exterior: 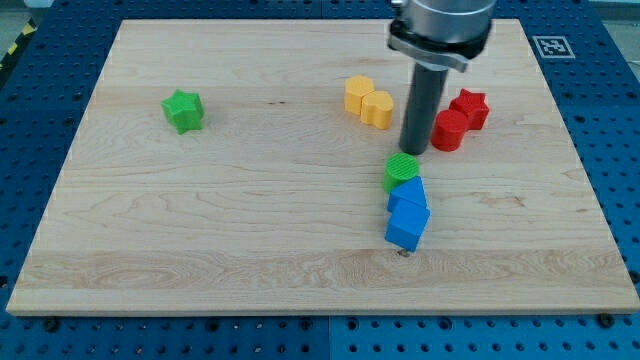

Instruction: Push the red circle into the red star slightly

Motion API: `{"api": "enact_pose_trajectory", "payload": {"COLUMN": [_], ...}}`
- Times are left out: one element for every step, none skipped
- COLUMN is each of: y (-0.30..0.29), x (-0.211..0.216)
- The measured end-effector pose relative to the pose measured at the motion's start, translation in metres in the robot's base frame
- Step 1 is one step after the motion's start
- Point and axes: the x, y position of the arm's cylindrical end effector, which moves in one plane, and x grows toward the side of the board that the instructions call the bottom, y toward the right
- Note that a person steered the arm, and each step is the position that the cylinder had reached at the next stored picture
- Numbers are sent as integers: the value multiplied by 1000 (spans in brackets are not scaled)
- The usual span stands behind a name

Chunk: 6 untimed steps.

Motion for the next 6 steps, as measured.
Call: {"api": "enact_pose_trajectory", "payload": {"y": [28,36,35,23,5,-17], "x": [9,23,33,39,42,42]}}
